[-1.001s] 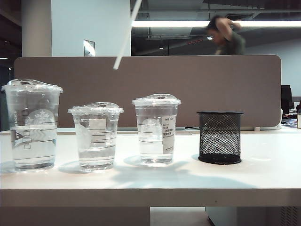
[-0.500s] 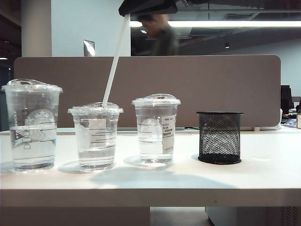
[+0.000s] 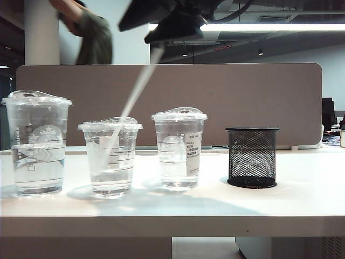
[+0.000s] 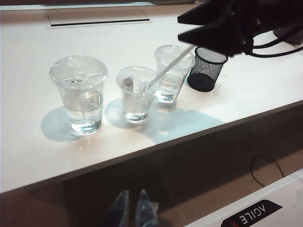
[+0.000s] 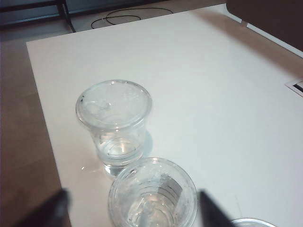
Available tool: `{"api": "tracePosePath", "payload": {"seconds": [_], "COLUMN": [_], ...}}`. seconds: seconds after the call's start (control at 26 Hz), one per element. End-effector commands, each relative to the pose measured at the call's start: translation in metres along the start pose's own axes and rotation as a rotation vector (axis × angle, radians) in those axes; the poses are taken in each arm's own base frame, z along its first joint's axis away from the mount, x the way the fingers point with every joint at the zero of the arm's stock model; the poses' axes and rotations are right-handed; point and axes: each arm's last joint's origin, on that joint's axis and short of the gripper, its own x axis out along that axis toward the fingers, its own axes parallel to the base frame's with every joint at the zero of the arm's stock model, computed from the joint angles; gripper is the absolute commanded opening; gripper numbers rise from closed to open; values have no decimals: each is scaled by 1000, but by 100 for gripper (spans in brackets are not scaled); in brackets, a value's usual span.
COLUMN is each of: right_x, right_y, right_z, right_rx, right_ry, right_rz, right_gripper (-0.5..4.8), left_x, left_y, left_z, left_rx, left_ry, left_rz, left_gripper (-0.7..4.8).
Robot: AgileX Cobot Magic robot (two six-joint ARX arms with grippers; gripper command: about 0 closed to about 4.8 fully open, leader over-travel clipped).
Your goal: Pick up the straw and insert it into the small coffee cup.
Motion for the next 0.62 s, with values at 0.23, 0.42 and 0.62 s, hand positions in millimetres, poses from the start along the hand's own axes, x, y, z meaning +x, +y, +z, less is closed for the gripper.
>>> {"api": "tracePosePath", "payload": {"seconds": [0.23, 0.42, 0.62], "right_x": [-76, -148, -193], "right_y": [13, 27, 41], "right_z": [51, 57, 34], "right_rx": [-48, -33, 43], "right_ry": [-211, -340, -513], "right_rz": [-173, -326, -423], "right_gripper": [-9, -9, -9], "left_x": [0, 5, 39], "left_y": [0, 2, 16], "left_z": [2, 11, 14], "left_rx": [15, 49, 63], "left_ry": [-19, -104, -141], "left_rz": [0, -2, -2], "left_gripper": [25, 24, 24]}}
